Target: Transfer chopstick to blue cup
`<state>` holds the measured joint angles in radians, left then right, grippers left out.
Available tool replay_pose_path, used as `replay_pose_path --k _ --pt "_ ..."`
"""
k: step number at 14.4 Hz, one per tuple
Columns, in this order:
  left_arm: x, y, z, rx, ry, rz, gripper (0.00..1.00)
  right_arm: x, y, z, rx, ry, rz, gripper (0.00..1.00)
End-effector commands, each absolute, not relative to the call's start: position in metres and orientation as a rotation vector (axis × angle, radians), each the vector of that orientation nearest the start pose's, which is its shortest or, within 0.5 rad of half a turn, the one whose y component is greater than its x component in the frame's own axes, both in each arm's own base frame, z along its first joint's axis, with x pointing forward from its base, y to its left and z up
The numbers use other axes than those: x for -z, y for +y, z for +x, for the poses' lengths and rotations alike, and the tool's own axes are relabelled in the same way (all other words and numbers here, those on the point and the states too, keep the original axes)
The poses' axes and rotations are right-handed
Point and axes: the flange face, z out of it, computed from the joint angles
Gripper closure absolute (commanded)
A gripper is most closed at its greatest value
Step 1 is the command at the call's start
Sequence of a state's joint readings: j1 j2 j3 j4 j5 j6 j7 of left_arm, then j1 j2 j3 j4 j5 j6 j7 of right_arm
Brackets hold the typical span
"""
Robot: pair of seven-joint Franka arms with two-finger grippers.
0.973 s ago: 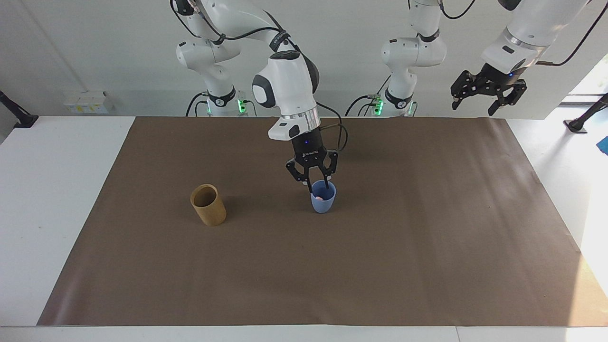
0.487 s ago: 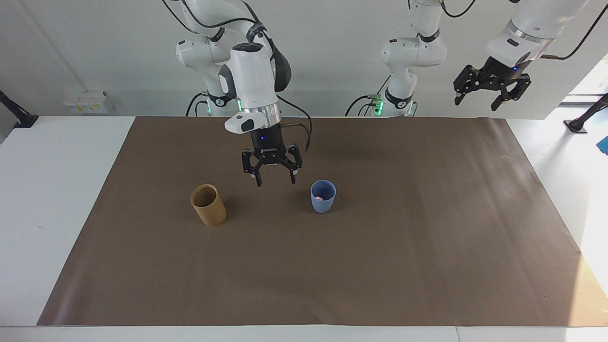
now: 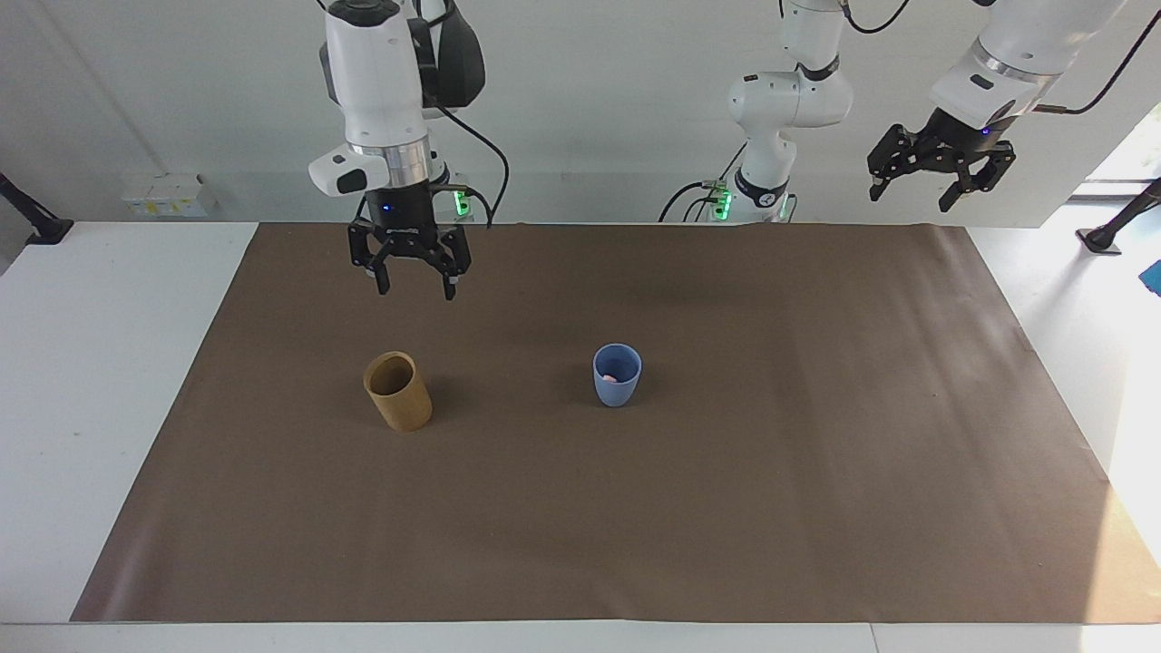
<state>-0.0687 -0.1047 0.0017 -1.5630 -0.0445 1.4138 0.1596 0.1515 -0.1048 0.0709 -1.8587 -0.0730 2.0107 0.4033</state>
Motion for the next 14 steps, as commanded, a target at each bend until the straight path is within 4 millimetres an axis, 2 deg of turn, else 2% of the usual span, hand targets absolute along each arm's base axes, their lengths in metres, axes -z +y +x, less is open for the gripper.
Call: replay_pose_path --k 1,3,6,14 --pt "-0.672 -0.034 0.502 -0.089 0.381 -3.158 0.00 -0.622 0.092 0.551 0.297 0.215 -3.119 0.00" --pt "-0.672 -0.033 0.502 -0.089 0.379 -3.158 0.00 -0.644 0.065 0.549 0.241 0.258 -3.129 0.00" --pt "-0.672 -0.033 0.502 -0.089 0.379 -3.158 0.00 -0.646 0.044 0.551 0.118 0.245 -3.089 0.00" --pt "-0.672 -0.033 0.502 -0.089 0.379 -3.158 0.00 -0.645 0.029 0.555 0.108 0.208 -3.107 0.00"
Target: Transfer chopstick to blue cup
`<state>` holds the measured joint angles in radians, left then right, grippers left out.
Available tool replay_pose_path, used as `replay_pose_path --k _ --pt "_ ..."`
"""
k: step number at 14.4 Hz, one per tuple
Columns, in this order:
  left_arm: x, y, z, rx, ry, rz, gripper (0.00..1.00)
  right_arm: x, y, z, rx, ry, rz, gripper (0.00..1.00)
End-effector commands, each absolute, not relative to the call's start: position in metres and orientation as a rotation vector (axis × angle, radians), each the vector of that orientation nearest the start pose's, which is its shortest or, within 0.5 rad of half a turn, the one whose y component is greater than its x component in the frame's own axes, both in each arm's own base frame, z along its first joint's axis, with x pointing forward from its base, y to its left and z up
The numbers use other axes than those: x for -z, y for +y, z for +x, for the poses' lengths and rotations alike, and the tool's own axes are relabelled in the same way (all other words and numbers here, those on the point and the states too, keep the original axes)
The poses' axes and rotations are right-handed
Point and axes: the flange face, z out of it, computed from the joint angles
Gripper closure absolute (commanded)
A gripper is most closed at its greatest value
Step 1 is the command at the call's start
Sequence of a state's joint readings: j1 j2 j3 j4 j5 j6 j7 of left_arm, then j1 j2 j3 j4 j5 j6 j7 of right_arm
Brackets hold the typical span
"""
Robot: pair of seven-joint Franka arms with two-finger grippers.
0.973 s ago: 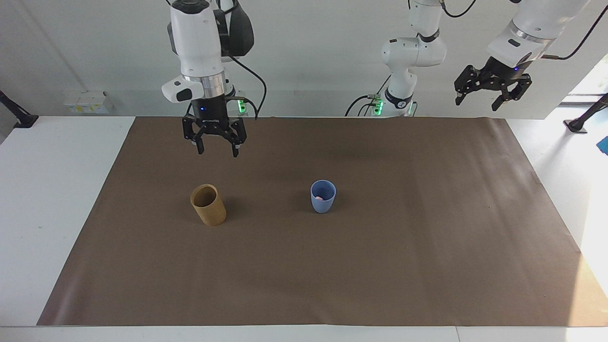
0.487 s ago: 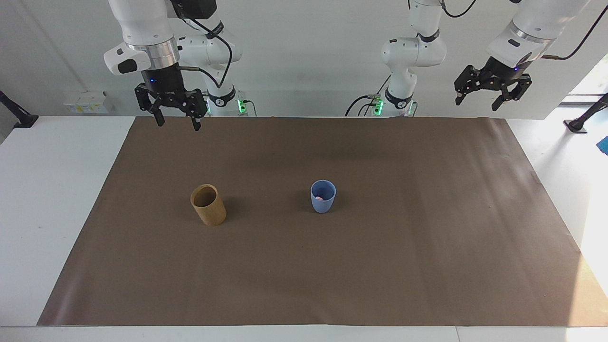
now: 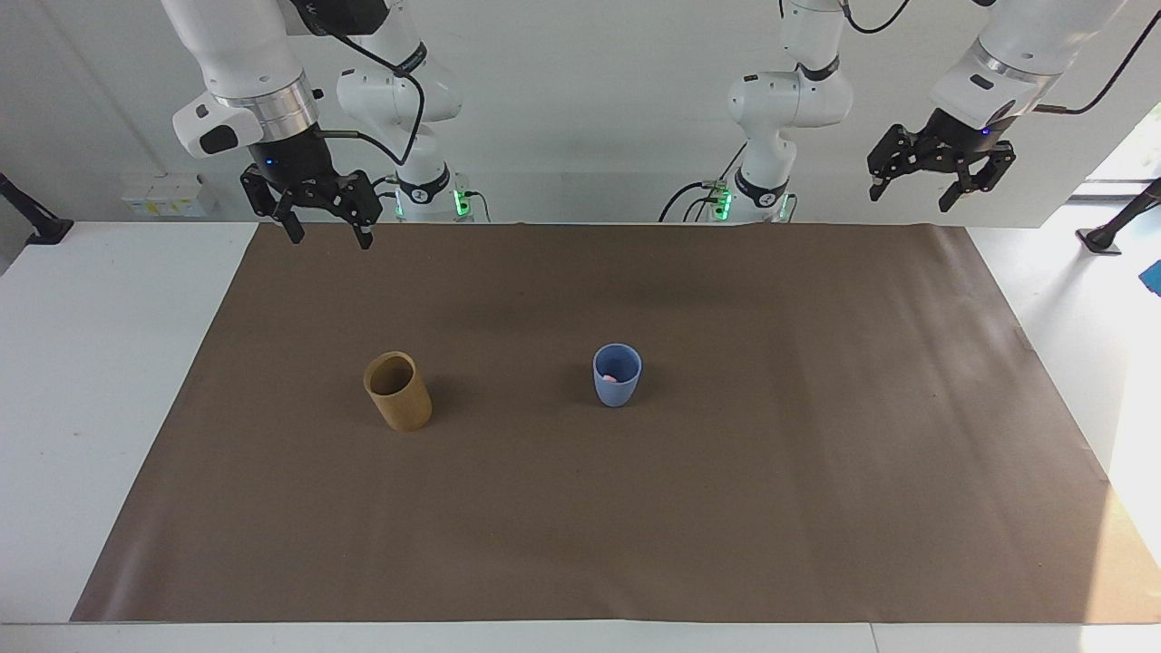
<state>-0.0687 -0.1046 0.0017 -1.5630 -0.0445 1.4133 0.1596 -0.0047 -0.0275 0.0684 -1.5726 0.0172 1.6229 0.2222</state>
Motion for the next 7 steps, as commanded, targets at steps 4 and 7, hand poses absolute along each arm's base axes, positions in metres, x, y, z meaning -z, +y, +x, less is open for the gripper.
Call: replay_pose_path --k 4,7 --pt "-0.6716 -0.0342 0.5020 -0.089 0.381 -3.158 0.00 -0.6428 0.0303 0.5573 0.112 0.180 -3.116 0.00" --pt "-0.6716 -0.0334 0.5021 -0.089 0.379 -3.158 0.00 -0.6435 0.0324 0.5557 0.124 0.187 -3.111 0.00"
